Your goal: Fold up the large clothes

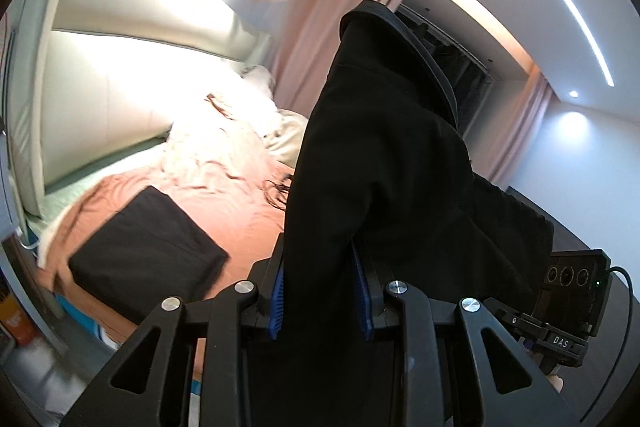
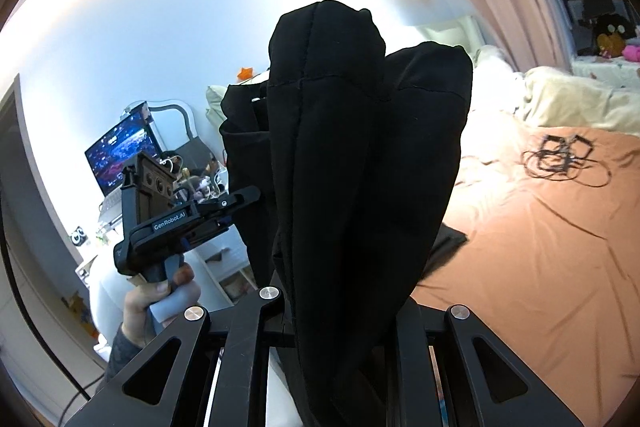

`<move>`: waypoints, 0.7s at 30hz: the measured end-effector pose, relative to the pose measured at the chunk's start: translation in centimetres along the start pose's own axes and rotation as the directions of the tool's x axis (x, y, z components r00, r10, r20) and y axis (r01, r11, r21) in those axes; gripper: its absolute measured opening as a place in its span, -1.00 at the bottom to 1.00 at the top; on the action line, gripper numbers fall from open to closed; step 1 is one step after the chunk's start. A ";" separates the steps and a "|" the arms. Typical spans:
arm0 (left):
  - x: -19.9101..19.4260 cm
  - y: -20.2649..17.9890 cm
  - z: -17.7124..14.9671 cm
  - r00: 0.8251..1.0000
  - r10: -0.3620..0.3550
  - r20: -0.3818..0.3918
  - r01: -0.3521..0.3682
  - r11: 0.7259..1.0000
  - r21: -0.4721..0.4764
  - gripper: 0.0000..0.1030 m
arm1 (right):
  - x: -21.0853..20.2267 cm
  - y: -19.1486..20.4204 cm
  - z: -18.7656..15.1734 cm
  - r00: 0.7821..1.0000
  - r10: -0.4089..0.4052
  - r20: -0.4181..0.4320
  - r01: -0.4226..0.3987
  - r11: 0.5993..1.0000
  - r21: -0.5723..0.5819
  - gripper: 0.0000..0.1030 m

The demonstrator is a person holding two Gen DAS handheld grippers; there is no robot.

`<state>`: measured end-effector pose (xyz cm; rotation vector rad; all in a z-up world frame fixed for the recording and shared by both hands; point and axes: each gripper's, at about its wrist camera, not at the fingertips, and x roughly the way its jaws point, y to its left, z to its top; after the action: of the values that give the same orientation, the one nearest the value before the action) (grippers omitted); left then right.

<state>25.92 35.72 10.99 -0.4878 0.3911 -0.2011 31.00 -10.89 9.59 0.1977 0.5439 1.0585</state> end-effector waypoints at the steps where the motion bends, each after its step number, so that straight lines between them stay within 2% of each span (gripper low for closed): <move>1: 0.1 0.9 0.5 1.000 0.006 0.003 -0.006 1.000 -0.005 -0.42 | 1.0 -0.1 0.2 1.000 0.009 -0.002 -0.009 1.000 0.006 -0.68; 12: 1.5 10.3 4.7 0.993 0.120 -0.004 -0.120 0.992 -0.026 -0.42 | 13.5 -2.2 2.1 0.995 0.077 -0.057 -0.074 0.996 0.039 -0.68; 21: 4.5 16.4 7.1 0.970 0.235 -0.055 -0.236 0.971 -0.024 -0.42 | 23.8 -5.0 2.9 0.979 0.153 -0.133 -0.140 0.985 0.102 -0.68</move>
<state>34.51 51.62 7.31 -0.4625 0.5002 0.0226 45.21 7.61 2.18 0.2481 0.7147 1.1979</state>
